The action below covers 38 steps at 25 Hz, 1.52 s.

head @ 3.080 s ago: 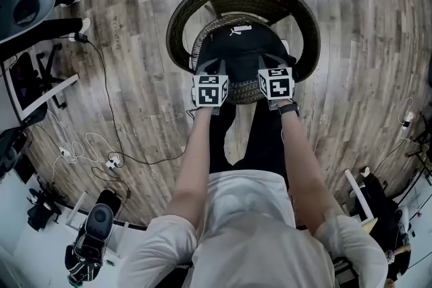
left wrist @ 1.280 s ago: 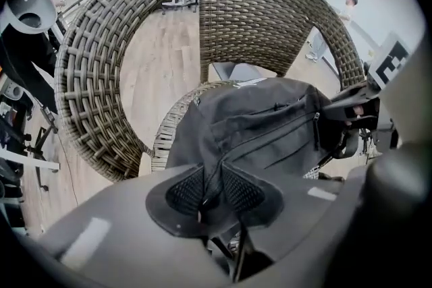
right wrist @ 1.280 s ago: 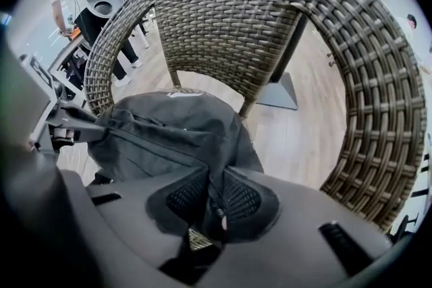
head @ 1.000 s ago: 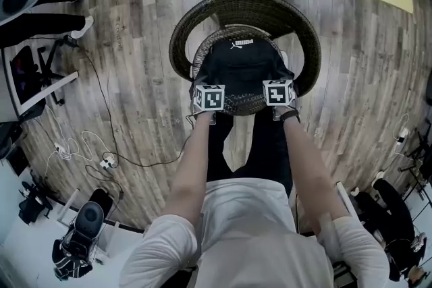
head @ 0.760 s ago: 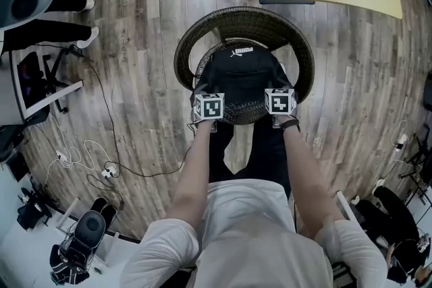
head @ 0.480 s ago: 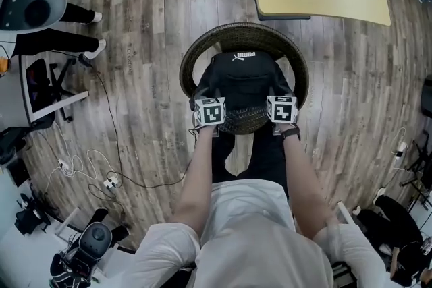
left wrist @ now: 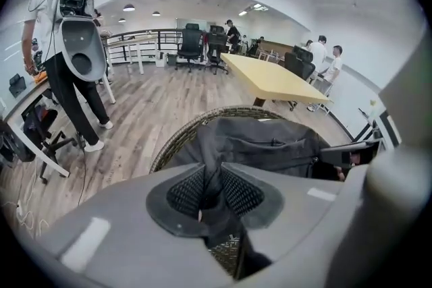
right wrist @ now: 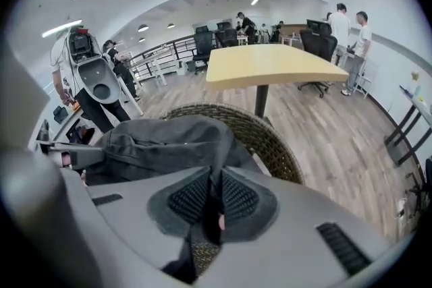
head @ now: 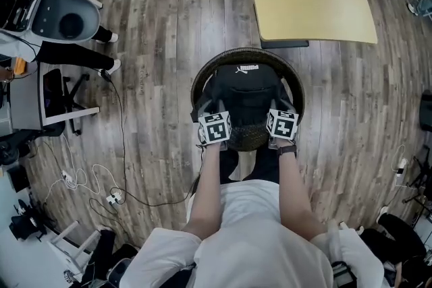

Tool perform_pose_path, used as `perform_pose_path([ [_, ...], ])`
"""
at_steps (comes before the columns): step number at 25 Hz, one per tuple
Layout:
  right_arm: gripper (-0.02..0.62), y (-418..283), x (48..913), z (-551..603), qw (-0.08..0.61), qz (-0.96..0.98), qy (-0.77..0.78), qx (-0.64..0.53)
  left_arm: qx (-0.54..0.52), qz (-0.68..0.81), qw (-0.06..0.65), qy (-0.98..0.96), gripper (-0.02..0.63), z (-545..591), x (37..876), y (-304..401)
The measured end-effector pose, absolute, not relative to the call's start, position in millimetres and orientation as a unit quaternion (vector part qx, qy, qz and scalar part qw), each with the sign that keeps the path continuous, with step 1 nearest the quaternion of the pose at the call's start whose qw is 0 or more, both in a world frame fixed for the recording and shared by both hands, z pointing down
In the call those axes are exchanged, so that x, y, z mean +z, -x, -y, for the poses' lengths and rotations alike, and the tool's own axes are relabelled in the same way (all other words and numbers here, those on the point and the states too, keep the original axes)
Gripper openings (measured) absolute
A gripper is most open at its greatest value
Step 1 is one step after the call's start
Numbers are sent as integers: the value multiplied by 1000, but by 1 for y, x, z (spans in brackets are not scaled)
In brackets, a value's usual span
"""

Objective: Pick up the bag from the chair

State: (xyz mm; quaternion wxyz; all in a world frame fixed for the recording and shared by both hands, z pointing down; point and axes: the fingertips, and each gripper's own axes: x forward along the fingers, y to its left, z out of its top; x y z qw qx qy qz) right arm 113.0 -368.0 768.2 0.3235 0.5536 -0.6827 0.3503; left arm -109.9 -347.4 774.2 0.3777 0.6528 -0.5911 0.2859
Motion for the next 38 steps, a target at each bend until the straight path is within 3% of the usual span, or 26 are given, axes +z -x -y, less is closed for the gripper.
perform_pose_path([
  [38, 46, -124, 426, 438, 84, 748, -642, 149, 102, 619, 130, -768, 77, 461, 445, 96],
])
